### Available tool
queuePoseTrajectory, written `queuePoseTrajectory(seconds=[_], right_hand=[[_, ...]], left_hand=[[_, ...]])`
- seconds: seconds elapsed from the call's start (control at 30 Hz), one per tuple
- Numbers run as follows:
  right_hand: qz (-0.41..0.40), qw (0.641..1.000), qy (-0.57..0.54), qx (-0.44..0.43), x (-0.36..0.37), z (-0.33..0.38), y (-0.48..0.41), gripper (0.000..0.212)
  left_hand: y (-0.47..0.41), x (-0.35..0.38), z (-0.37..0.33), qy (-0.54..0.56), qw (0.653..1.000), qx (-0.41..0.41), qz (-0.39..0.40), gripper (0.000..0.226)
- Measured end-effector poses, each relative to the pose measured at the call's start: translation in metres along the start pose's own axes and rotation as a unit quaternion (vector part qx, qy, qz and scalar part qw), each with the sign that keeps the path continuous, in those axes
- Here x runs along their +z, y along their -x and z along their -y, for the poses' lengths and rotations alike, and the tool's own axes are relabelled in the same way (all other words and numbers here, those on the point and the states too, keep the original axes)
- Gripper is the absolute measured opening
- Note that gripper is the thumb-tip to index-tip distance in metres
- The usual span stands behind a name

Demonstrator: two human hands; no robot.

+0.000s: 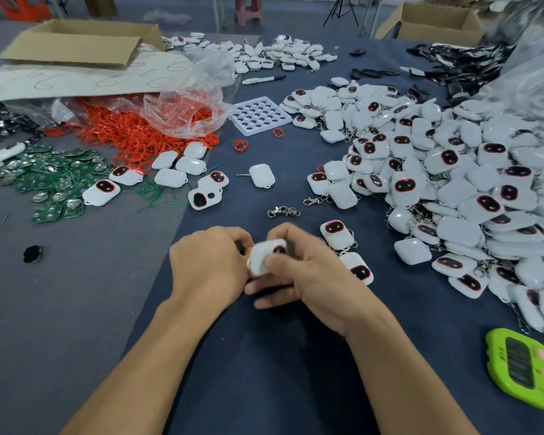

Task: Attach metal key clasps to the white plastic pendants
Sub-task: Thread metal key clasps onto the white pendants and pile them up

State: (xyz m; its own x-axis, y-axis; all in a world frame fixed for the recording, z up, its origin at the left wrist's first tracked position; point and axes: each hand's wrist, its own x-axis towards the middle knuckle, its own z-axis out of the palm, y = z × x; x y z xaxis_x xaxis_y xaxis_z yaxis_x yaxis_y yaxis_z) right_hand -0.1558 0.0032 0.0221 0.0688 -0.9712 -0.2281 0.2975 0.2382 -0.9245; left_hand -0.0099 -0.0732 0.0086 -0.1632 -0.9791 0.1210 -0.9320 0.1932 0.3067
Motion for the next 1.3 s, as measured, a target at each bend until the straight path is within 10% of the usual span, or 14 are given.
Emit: queuePoseTrajectory(seconds=[0.3,1.3], right_hand=[[-0.247,0.944,0.172,-0.134,-0.013,-0.011,-0.014,0.027],[-0.203,0.89,0.381,-0.146,-0.017,-0.011,-0.018,0.011]], left_hand=[[-0.002,-0.002,0.009,0.175,0.98,0.056,0.075,0.011],[0.001,-0.002,0.011,0.181,0.967,0.153,0.095,0.009]])
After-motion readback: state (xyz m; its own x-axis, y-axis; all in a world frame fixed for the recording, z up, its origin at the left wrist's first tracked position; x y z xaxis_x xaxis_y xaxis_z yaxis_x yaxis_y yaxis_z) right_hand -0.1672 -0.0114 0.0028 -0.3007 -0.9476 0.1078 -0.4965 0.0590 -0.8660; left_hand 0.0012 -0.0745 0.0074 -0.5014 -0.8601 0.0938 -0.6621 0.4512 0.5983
